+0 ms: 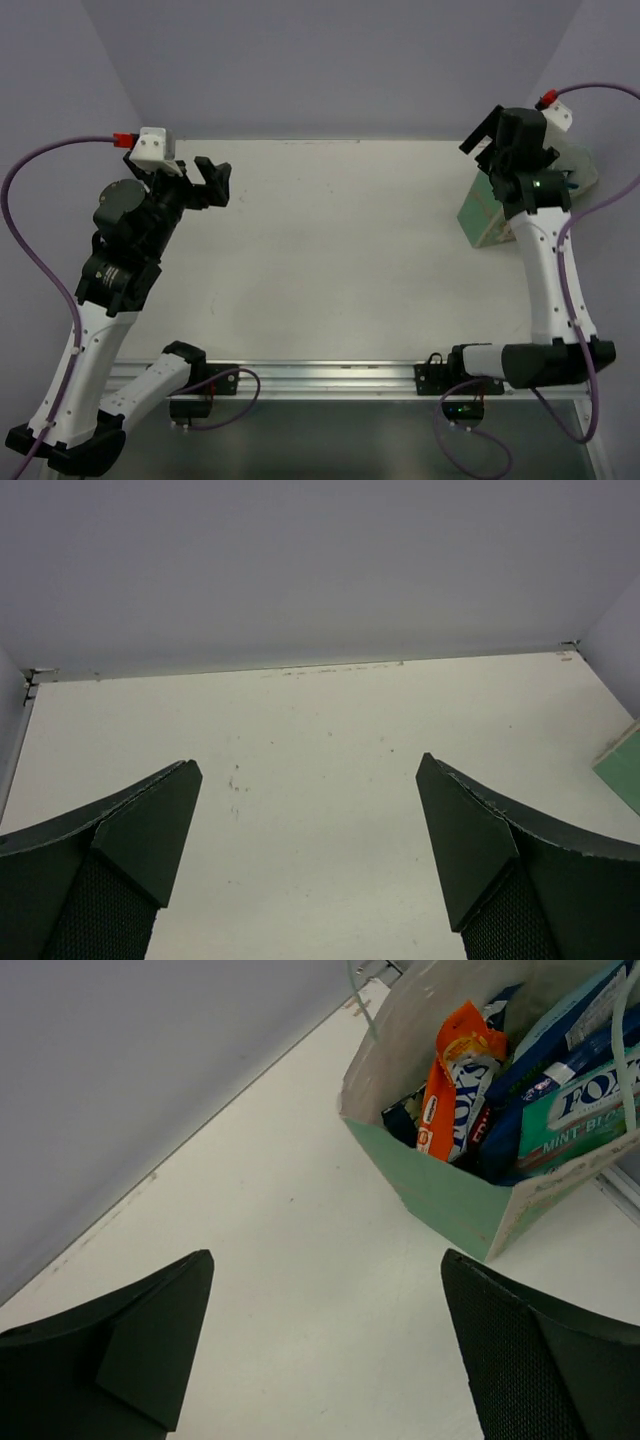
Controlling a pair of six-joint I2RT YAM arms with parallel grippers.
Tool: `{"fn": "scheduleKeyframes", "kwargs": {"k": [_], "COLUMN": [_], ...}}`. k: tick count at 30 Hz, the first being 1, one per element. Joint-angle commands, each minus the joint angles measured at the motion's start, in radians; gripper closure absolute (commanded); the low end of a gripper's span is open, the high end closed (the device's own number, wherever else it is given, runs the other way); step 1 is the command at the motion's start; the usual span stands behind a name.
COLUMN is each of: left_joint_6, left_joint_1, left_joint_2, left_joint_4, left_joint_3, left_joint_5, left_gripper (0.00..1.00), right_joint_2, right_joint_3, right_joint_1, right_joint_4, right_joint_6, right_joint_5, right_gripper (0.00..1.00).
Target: Take the snacks out of the paper bag
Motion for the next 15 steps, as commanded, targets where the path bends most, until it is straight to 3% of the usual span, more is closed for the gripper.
{"fn": "scheduleKeyframes", "kwargs": {"k": [1, 6, 10, 15], "left_joint_6": [-0.039, -0.047, -0.048, -0.036], "left_joint_1": [-0.007, -0.007, -0.007, -0.007], "left_joint_2": [-0.020, -0.047, -0.063, -0.064], "left_joint_4": [-0.018, -0.032, -0.044, -0.056], "left_joint_3": [-0.013, -0.051, -0.074, -0.087], "left_joint_5": [0.055, 0.059, 0.058, 0.047], "left_gripper": [0.00, 0.00, 0.00, 0.00], "right_joint_2": [0.148, 0.370, 0.391, 0.452], "right_joint_3": [0.142, 0.303, 0.308, 0.395], "right_joint_1": [-0.065, -0.119, -0.096, -0.093], "right_joint_4": [-0.084, -0.115, -0.017, -0.093], "right_joint_6": [0.135, 0.149, 0.103, 0.122], "right_joint_5": [0.085, 0.171, 0.240, 0.204], "right_gripper": [0.01, 0.07, 0.20, 0.21]}}
